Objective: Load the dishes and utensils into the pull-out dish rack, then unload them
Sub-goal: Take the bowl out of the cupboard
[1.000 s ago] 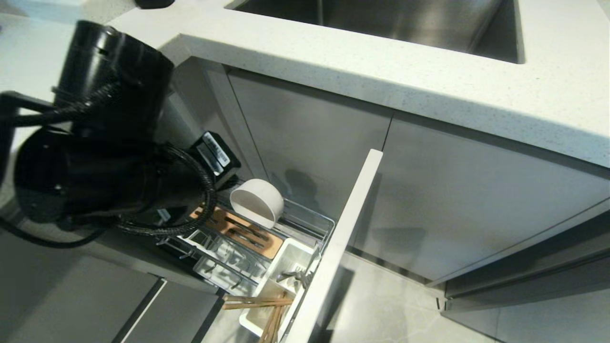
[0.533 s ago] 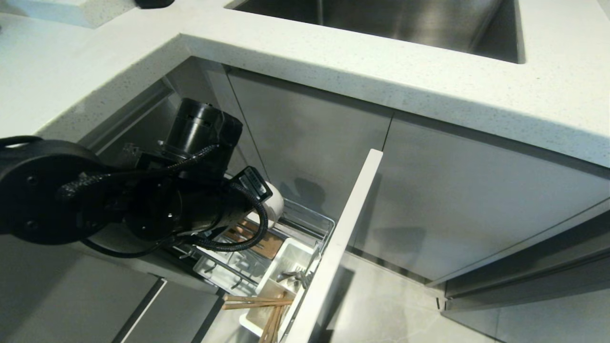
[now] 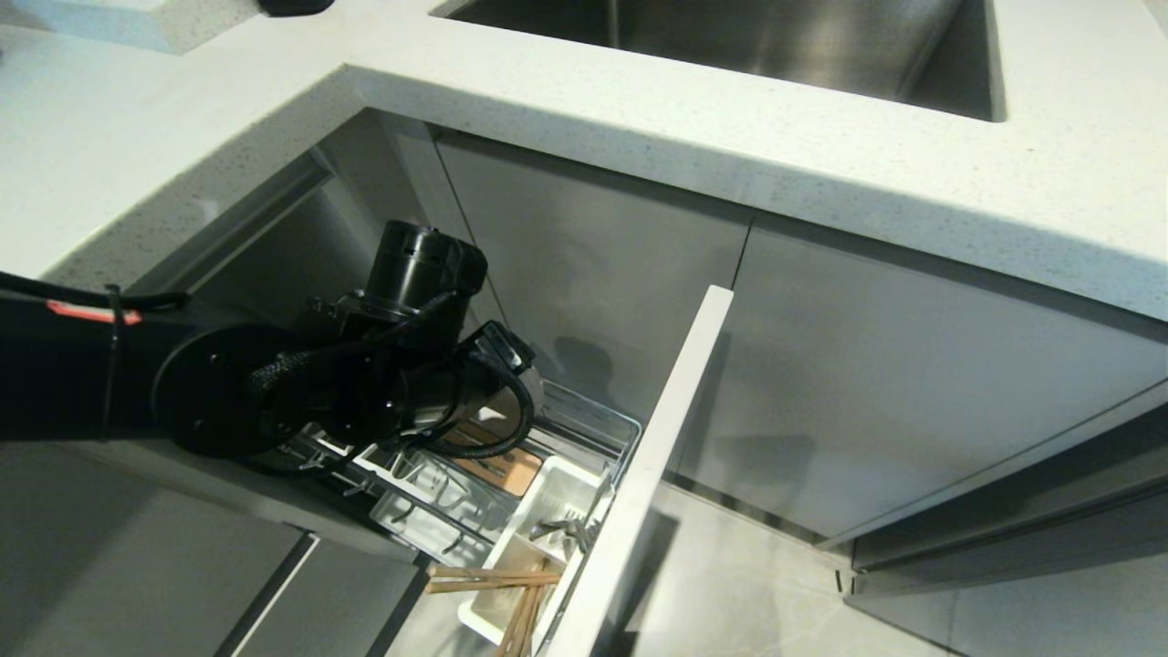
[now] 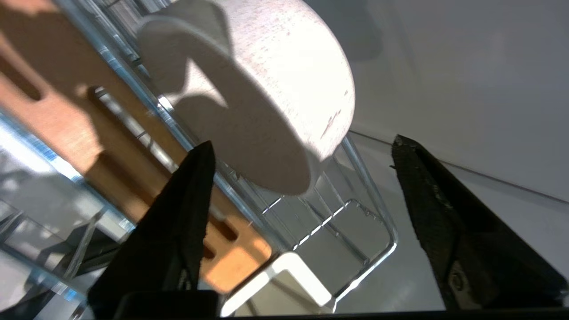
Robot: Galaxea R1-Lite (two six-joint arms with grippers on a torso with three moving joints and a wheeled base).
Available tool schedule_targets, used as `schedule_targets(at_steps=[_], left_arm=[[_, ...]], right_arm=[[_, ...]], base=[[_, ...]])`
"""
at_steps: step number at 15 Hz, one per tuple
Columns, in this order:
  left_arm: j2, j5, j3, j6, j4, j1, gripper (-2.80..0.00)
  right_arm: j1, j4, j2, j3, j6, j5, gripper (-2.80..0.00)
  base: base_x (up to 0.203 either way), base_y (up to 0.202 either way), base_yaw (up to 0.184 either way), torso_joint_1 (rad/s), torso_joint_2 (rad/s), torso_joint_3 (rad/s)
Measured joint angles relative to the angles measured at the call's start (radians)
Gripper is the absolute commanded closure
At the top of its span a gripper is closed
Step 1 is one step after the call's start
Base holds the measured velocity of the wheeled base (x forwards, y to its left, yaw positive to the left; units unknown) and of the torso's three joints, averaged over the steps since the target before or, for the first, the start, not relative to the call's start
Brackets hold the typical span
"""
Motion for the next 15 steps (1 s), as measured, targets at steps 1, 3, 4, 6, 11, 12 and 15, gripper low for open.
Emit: schedule_targets(at_steps=[1, 3, 4, 6, 11, 12, 15], left_arm=[[0.013, -0.017, 0.0, 0.011, -0.024, 0.012, -2.8], [0.032, -0.054, -0.003, 0.025, -0.057, 0.027, -2.8], [0.042, -0.073, -0.006, 0.041, -0.084, 0.036, -2.8], [0.06, -0.093, -0.007, 0.058, -0.117, 0.056, -2.8], [0.08, -0.123, -0.009, 0.084, -0.168, 0.084, -2.8], [0.082, -0.127, -0.009, 0.09, -0.174, 0.085, -2.8], [0.086, -0.156, -0.009, 0.098, -0.181, 0.088, 0.0]], right_arm=[[0.0, 0.0, 0.0, 0.0, 0.0, 0.0, 0.0], [0.0, 0.0, 0.0, 0.0, 0.0, 0.0, 0.0], [0.0, 0.0, 0.0, 0.0, 0.0, 0.0, 0.0], [0.0, 0.0, 0.0, 0.0, 0.0, 0.0, 0.0], [0.0, 0.0, 0.0, 0.0, 0.0, 0.0, 0.0], [0.0, 0.0, 0.0, 0.0, 0.0, 0.0, 0.0], [0.0, 0.0, 0.0, 0.0, 0.0, 0.0, 0.0]], base=[[0.0, 0.0, 0.0, 0.0, 0.0, 0.0], [0.0, 0.0, 0.0, 0.0, 0.0, 0.0], [0.0, 0.0, 0.0, 0.0, 0.0, 0.0], [0.0, 0.0, 0.0, 0.0, 0.0, 0.0], [0.0, 0.0, 0.0, 0.0, 0.0, 0.0], [0.0, 0.0, 0.0, 0.0, 0.0, 0.0], [0.0, 0.0, 0.0, 0.0, 0.0, 0.0]])
